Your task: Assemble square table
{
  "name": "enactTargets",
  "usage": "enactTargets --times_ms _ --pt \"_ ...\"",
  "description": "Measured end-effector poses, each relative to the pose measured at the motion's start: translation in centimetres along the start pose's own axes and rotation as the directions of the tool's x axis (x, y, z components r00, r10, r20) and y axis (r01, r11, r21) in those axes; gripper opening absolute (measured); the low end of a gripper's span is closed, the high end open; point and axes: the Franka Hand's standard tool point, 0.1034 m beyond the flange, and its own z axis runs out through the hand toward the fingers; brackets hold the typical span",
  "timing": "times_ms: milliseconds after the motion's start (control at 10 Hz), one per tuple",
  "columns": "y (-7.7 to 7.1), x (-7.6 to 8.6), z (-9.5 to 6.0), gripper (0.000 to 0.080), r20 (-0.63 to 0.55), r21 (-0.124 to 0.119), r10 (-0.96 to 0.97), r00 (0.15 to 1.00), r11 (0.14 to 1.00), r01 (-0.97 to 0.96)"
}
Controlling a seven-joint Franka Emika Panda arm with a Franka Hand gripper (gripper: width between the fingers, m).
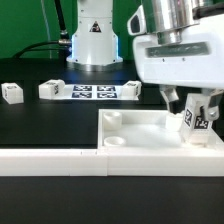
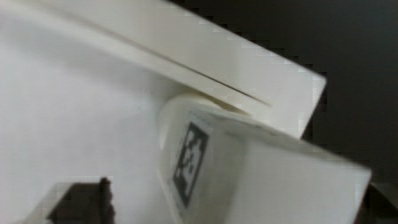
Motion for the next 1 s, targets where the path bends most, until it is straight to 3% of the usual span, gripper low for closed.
enactTargets --times_ms 100,500,600,700,800,900,1000 --pt "0.01 -0.46 0.12 0.0639 0.025 -0.015 -0.25 0.968 0.968 0.251" --pt "0.12 -0.47 0.19 0.0649 0.044 -0.016 -0.551 0.833 0.834 0.552" --pt "0.36 -0.45 -0.02 0.0649 0.076 -0.06 -0.789 0.61 0.607 0.793" --pt "0.08 -0.3 -0.29 0.0649 0.082 -0.072 -0.849 0.522 0.517 0.853" --pt "0.14 -0.19 -0.21 0.0649 0.077 -0.073 -0.837 0.543 0.538 0.84" --pt "0.14 -0.21 -0.2 0.0535 0.075 -0.075 -0.825 0.561 0.556 0.828" --pt "0.12 -0.26 -0.2 0.0535 0.071 -0.076 -0.794 0.604 0.599 0.797"
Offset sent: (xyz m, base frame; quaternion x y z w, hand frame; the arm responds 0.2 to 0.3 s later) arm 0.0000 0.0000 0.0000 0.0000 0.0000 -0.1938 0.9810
